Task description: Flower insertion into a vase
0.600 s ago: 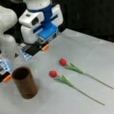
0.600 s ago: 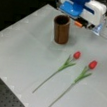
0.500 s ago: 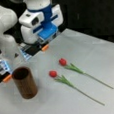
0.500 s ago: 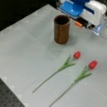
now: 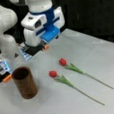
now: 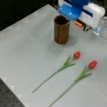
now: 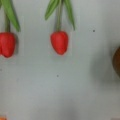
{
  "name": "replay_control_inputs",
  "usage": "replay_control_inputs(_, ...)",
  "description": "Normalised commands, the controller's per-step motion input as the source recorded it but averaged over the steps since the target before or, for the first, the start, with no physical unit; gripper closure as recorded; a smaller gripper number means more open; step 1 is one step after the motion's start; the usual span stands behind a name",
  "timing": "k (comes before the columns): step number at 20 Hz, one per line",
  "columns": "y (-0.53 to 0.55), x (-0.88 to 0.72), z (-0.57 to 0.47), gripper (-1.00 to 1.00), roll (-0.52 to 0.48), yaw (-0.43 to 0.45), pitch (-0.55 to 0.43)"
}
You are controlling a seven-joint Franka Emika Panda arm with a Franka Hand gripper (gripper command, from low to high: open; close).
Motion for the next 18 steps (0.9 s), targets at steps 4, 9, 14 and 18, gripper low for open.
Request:
replay_control_inputs(4,-0.07,0.32,0.0,-1.0,0.097,0.118,0.07)
replay_control_inputs(9,-0.05,0.3,0.05,-1.0,0.111,0.086,0.101)
replay_control_inputs(14,-0.01,0.35,-0.11,-1.0,0.136,0.066,0.123)
replay_control_inputs(18,-0.02,0.34,-0.12,-1.0,0.196,0.074,0.107)
